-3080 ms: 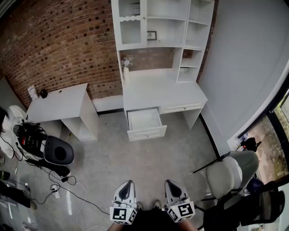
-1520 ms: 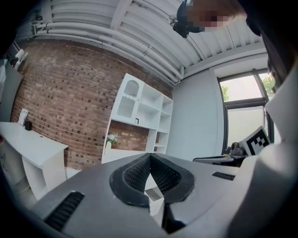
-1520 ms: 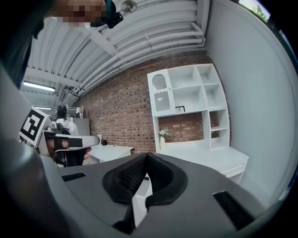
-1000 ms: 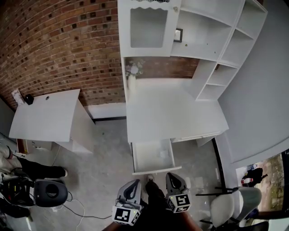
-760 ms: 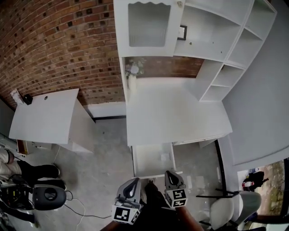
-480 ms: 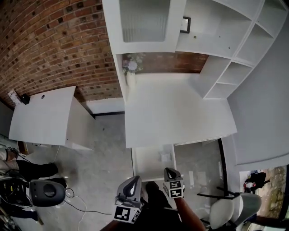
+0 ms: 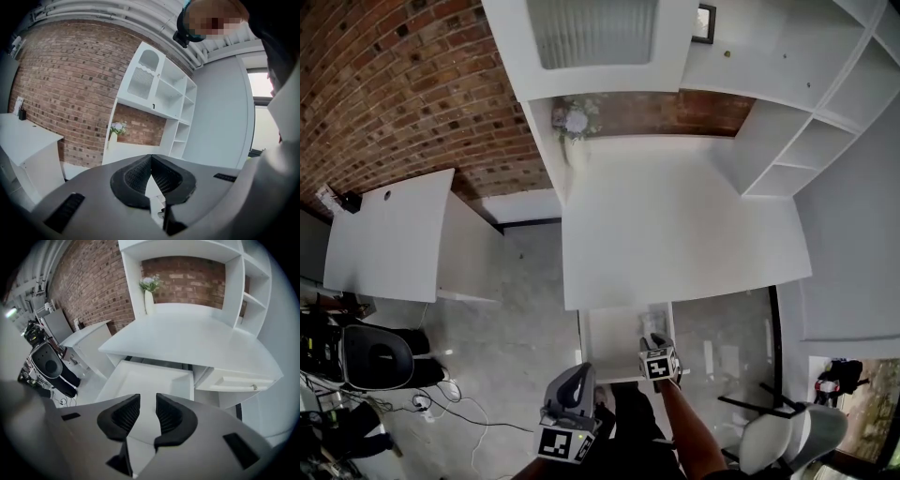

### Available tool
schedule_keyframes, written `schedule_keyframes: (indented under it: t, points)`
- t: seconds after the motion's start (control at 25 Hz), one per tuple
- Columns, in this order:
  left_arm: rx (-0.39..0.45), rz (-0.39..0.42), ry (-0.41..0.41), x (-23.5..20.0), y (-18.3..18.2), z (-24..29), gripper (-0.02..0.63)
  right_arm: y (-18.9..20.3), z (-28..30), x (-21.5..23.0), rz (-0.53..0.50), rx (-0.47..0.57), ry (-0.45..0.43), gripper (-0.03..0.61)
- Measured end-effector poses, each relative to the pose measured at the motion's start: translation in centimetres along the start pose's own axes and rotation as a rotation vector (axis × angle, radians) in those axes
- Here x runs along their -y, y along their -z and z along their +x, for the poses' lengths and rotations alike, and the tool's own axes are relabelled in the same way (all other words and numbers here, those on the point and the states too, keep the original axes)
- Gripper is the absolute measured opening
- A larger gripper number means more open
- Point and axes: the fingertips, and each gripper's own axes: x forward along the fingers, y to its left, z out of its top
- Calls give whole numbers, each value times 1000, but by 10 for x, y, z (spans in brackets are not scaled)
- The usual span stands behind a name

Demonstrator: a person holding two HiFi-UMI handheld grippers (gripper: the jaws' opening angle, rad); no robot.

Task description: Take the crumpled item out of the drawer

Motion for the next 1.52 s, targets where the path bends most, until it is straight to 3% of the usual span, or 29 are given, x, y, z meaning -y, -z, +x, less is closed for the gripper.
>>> schedule_keyframes:
  t: [0.16,0.72,1.2,1.44,1.52]
  points:
    - [-12,0,1,-4,4,17,25,21,38,11,-14,-109,1,138]
    - [-38,-21,-18,-20,17,59,25,66,113,42,1,-318,16,154]
    - [-90,-9,-35,-24,33,61,25,95,143,44,-18,-399,10,155]
    - [-101,-25,-57,-27,40,56,25,109,157,47,-16,-433,45,116]
    - [-116,-11,-56,-28,44,53,25,111,159,51,-17,-436,66,78]
